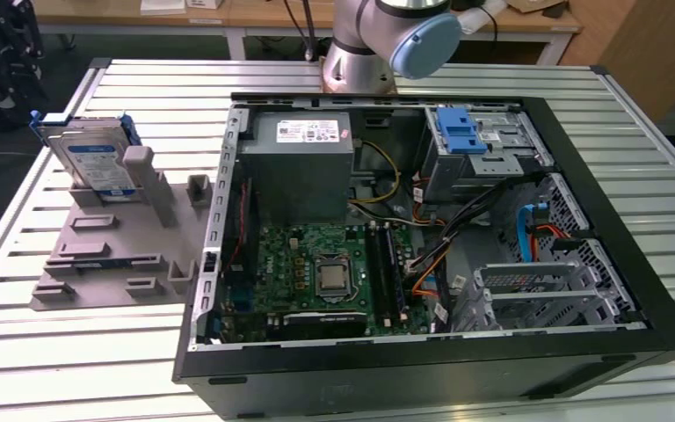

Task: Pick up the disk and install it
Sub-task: 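Pick up the disk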

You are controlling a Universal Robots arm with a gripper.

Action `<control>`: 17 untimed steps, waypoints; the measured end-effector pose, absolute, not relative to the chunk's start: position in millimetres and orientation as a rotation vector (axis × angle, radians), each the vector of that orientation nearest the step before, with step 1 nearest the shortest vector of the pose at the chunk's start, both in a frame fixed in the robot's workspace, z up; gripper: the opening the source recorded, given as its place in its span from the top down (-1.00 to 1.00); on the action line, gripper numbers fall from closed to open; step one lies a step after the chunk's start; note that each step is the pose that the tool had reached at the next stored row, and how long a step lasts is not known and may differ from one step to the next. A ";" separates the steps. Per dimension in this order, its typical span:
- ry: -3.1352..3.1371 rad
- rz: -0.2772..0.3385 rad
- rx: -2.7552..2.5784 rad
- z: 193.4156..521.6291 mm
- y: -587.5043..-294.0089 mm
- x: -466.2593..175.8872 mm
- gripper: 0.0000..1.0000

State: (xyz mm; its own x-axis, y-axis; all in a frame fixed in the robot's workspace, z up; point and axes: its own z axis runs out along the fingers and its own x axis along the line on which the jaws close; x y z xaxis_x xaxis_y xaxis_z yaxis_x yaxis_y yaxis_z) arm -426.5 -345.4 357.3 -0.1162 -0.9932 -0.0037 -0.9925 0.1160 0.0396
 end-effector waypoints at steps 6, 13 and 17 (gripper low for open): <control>-2.330 -0.049 2.073 357.2 -345.4 -426.5 0.14; -2.335 -0.035 2.083 356.3 -345.4 -426.4 0.14; -2.330 -0.032 2.093 355.4 -344.3 -426.5 0.14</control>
